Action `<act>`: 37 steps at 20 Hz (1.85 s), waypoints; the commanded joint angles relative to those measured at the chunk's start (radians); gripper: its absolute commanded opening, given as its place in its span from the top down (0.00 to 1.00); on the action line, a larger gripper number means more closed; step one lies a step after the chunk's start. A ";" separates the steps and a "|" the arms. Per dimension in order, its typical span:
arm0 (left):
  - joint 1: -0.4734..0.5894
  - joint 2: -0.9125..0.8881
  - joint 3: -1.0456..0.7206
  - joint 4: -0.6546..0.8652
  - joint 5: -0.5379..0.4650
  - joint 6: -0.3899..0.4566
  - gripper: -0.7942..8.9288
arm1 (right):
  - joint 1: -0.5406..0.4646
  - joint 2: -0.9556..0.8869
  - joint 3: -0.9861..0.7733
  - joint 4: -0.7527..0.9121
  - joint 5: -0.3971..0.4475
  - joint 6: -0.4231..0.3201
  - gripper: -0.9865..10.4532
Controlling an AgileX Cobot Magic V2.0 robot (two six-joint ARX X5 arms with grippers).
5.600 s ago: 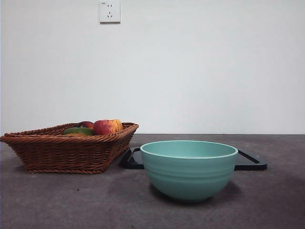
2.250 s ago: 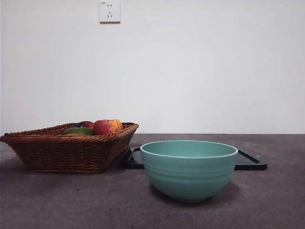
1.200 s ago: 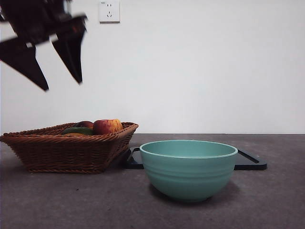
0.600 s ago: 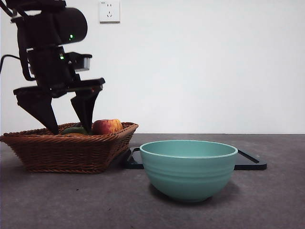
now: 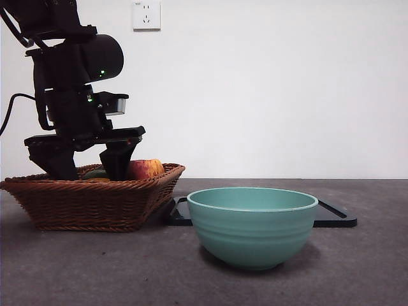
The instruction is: Pick up the wifruite, put it on the bowl, pick up the plate, put it on desk
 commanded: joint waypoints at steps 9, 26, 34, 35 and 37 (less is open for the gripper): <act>-0.020 0.002 0.024 -0.017 -0.003 -0.007 0.73 | 0.005 0.006 0.018 0.008 -0.002 0.011 0.58; -0.388 -0.363 0.024 0.047 0.024 -0.060 0.73 | 0.005 0.006 0.018 0.008 -0.002 0.011 0.58; -0.529 -0.180 0.024 0.093 0.024 -0.059 0.73 | 0.004 0.006 0.018 0.007 -0.001 0.011 0.58; -0.538 -0.148 0.024 0.106 0.024 -0.059 0.73 | 0.004 0.006 0.018 0.007 -0.001 0.011 0.58; -0.551 -0.087 0.024 0.130 0.024 -0.059 0.73 | 0.005 0.006 0.018 0.006 -0.001 0.011 0.58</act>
